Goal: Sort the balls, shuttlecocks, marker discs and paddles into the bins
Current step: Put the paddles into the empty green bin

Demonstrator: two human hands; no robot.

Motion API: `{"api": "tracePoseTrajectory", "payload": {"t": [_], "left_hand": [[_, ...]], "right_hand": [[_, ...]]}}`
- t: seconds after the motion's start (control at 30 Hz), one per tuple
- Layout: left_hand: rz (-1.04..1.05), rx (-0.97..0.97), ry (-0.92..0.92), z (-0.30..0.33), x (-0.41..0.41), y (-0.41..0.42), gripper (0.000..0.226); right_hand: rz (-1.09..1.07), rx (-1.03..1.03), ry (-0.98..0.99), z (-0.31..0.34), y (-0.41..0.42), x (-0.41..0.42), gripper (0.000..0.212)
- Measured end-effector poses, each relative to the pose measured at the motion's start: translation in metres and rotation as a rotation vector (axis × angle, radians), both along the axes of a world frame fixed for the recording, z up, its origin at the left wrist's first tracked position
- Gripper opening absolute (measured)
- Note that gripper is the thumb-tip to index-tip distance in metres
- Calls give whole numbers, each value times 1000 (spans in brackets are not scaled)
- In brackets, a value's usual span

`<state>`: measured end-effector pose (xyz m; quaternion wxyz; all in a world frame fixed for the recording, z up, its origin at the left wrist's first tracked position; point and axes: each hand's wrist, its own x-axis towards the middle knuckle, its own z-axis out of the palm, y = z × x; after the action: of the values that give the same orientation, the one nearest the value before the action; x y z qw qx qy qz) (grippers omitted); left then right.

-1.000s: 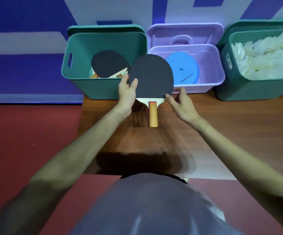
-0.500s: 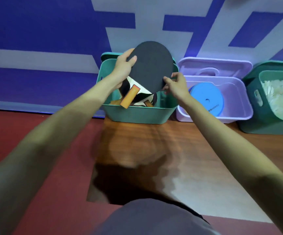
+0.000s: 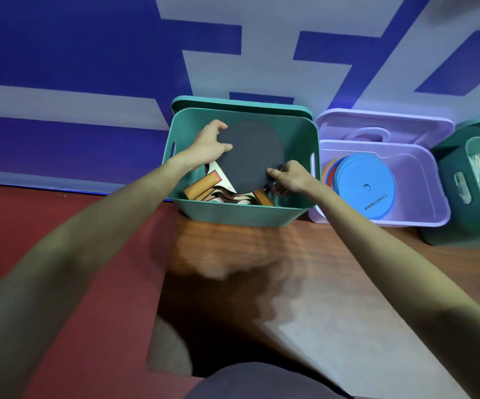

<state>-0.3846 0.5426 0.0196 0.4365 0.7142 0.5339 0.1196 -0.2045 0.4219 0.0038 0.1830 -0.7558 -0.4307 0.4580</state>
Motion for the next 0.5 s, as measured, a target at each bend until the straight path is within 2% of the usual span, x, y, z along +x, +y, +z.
{"api": "tracePoseTrajectory", "payload": {"t": [0.17, 0.3, 0.43, 0.5], "left_hand": [[-38, 52, 123, -11, -4, 3, 47], [-113, 159, 260, -11, -6, 4, 50], [-203, 307, 342, -6, -15, 7, 55], [-190, 459, 278, 4, -18, 12, 48]], "right_hand": [[82, -60, -44, -16, 17, -3, 38], [195, -84, -118, -17, 26, -5, 40], [342, -1, -402, 1, 29, 1, 28], [311, 130, -482, 12, 35, 8, 24]]}}
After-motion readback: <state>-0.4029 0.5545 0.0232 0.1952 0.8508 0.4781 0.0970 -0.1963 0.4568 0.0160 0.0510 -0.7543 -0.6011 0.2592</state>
